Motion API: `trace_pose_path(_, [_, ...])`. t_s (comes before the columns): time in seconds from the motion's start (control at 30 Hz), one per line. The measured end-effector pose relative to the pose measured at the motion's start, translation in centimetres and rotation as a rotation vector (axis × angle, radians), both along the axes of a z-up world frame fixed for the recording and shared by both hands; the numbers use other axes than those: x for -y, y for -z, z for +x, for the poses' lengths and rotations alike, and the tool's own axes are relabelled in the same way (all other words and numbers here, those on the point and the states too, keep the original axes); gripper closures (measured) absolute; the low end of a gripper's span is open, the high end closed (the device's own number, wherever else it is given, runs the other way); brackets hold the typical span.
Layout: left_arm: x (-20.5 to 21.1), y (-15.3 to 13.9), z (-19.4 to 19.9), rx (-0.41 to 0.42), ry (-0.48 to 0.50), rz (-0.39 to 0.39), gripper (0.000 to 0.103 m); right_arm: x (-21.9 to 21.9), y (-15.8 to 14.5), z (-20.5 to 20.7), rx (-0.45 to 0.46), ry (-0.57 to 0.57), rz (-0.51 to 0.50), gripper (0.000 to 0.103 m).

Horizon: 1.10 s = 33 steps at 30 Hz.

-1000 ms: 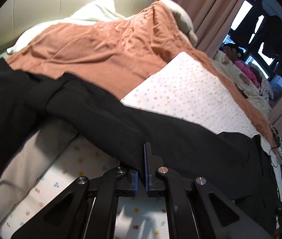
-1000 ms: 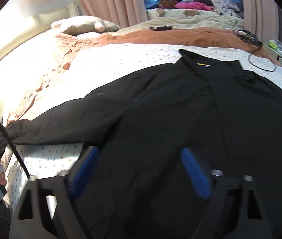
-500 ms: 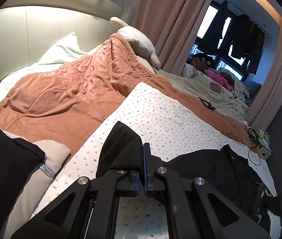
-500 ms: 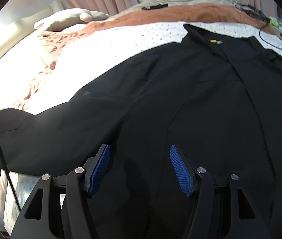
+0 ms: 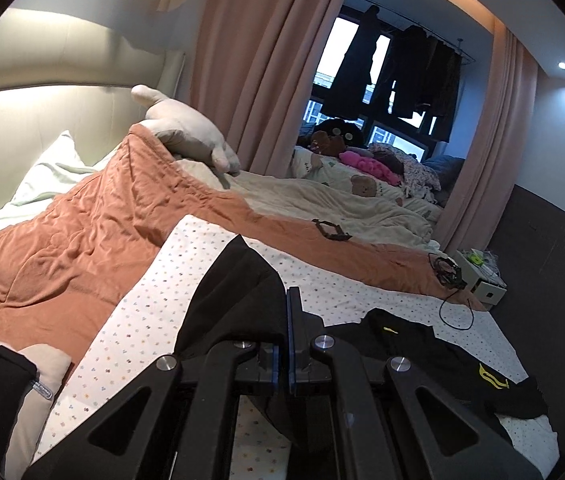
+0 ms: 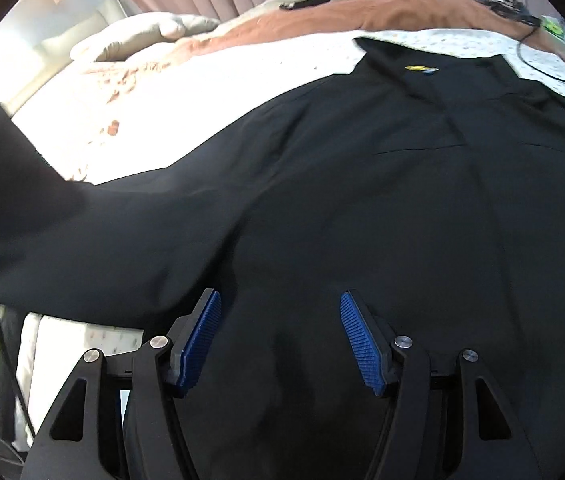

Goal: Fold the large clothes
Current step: 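Lift the plain sleeve with the left tool and fold it across the jacket body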

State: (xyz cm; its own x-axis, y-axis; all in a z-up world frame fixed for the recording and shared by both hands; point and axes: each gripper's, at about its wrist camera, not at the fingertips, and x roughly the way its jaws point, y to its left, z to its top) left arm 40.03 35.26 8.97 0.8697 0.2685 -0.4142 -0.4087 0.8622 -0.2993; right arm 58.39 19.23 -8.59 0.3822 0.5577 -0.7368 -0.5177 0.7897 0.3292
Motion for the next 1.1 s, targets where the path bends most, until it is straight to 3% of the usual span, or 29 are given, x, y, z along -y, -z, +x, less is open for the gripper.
trace_pose_path(0.3, [9.4,-2.3,5.8,0.040,0.164,0.035,0.098,10.9,-2.7,-2.0,0.007,0.110,0.097,0.042])
trace_pose_path(0.4, [12.7,-2.3,8.2,0.023,0.216,0.048,0.098,14.4,-3.8,-2.9,0.036,0.156,0.117,0.032])
trace_pose_path(0.47, [14.8,-2.2,9.5,0.007,0.249,0.056,0.098,16.2,-4.1,-3.4,0.050,0.167,0.129,0.030])
trace_pose_path(0.67, [20.6,-0.7,13.5,-0.066,0.339,0.076,0.098,20.5,-4.2,-4.5,0.065,0.214,0.146,0.021])
trace_pose_path(0.83, [24.9,0.8,16.1,-0.133,0.407,0.082,0.098,24.4,-3.5,-5.0,0.046,0.278,0.176,0.020])
trace_pose_path(0.97, [28.0,3.3,18.0,-0.235,0.452,0.093,0.098,26.3,-2.9,-5.1,0.034,0.321,0.185,0.019])
trace_pose_path(1.1, [30.1,7.2,20.2,-0.361,0.517,0.049,0.098,27.8,-2.3,-5.2,-0.002,0.366,0.206,0.019])
